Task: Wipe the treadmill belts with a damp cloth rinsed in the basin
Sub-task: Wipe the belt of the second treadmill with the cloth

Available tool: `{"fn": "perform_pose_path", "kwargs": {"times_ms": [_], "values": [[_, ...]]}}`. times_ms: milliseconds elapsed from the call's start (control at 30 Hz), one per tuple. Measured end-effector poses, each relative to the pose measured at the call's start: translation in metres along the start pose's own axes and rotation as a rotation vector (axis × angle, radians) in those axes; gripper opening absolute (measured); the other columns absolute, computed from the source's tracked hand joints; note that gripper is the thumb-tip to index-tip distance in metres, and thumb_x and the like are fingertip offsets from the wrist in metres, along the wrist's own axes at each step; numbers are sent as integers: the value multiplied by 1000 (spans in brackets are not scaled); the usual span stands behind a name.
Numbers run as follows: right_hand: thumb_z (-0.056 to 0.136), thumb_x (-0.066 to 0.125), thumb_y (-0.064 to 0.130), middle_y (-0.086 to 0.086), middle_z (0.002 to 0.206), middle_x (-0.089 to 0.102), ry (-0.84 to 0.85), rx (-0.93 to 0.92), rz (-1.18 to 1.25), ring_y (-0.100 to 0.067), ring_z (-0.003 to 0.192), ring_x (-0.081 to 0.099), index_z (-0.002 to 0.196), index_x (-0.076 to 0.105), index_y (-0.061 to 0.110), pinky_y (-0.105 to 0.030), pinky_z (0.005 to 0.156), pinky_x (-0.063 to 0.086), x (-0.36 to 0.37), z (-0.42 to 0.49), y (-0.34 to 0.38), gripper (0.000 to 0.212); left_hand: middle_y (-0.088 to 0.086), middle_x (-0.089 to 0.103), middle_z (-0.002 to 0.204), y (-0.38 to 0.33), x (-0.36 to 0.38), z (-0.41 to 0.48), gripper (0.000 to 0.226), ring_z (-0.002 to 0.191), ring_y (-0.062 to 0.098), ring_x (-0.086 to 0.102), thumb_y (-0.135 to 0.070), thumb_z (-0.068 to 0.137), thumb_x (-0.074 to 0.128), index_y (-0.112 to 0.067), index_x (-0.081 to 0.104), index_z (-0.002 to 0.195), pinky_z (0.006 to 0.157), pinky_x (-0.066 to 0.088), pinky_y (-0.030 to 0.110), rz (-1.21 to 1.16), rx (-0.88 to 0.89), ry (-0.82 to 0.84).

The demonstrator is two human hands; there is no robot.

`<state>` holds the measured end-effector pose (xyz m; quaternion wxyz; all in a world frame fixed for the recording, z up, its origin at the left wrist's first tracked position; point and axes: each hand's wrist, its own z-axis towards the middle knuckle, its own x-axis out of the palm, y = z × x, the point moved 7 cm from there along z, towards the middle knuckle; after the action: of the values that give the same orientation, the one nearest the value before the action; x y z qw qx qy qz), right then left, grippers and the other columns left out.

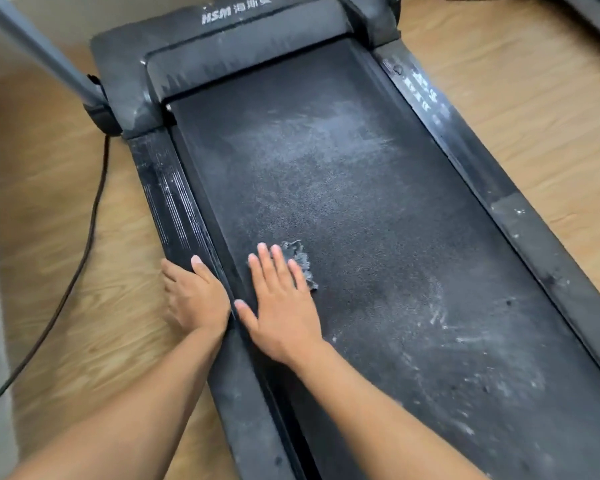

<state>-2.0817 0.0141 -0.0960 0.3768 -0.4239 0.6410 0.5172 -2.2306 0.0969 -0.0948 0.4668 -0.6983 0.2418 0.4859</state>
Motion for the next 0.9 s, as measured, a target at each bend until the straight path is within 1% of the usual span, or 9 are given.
{"fn": "perform_pose_path", "kwargs": {"times_ms": [67, 167, 267, 333, 533, 633, 800, 833, 900], "values": [[107, 31, 54, -3, 176, -2, 33, -137, -26, -18, 162, -11, 168, 12, 15, -46, 130, 12, 13, -23, 17, 75, 28, 51, 147, 0, 1, 0, 61, 124, 51, 57, -42, 109, 38, -1, 34, 154, 95, 43, 60, 3, 12, -2], [109, 29, 52, 0, 176, -1, 88, -349, -103, -17, 162, -9, 168, 11, 18, -43, 131, 7, 17, -60, 5, 71, 28, 51, 147, 1, 1, -1, 60, 122, 52, 57, -42, 109, 38, -1, 34, 153, 94, 44, 60, 13, -5, -6], [110, 29, 54, 4, 176, -1, 120, -399, -159, -15, 162, -7, 169, 9, 24, -40, 131, 4, 5, -66, -36, 69, 28, 49, 150, -2, -1, -3, 61, 123, 53, 56, -41, 110, 38, 0, 32, 154, 94, 44, 61, 2, -7, 2], [109, 26, 59, 7, 176, -1, 82, -270, -151, -13, 162, -7, 169, 8, 27, -43, 131, 8, -18, -50, -80, 70, 28, 49, 149, -2, -2, -2, 61, 123, 53, 56, -41, 109, 38, 0, 32, 154, 93, 44, 62, 8, -21, 5], [104, 16, 69, 3, 176, -5, 8, 366, -102, -18, 162, -7, 168, 5, 26, -49, 131, 7, -96, -35, -289, 79, 30, 53, 141, -4, -2, -3, 61, 122, 52, 56, -43, 110, 36, 0, 33, 153, 91, 44, 64, 34, -37, 8], [105, 20, 63, 0, 176, -3, -26, 415, -56, -20, 162, -2, 169, 6, 22, -52, 130, 12, -107, -54, -331, 77, 28, 53, 141, -2, -1, -3, 61, 120, 51, 57, -44, 110, 36, -1, 33, 153, 90, 44, 63, 50, -22, 2], [96, 16, 71, -11, 176, 2, -158, 625, 56, -29, 162, -2, 167, 10, 10, -54, 130, 5, -83, -53, -256, 94, 27, 52, 143, 2, -1, -1, 61, 123, 51, 56, -42, 110, 38, -1, 32, 155, 92, 43, 63, 16, -37, 12], [97, 16, 71, -9, 176, -3, -121, 526, 62, -27, 162, -8, 168, 7, 12, -51, 131, -1, -71, -46, -217, 93, 28, 51, 144, 3, 0, 1, 61, 124, 51, 55, -41, 110, 39, -1, 31, 155, 94, 43, 62, -7, -28, 19], [102, 17, 67, -3, 174, -17, -4, 160, 28, -21, 159, -22, 168, -4, 17, -44, 129, -12, -36, -39, -122, 86, 30, 45, 150, 8, 1, 3, 63, 131, 52, 50, -38, 111, 38, -1, 25, 160, 102, 40, 61, -57, 23, 92]]}}
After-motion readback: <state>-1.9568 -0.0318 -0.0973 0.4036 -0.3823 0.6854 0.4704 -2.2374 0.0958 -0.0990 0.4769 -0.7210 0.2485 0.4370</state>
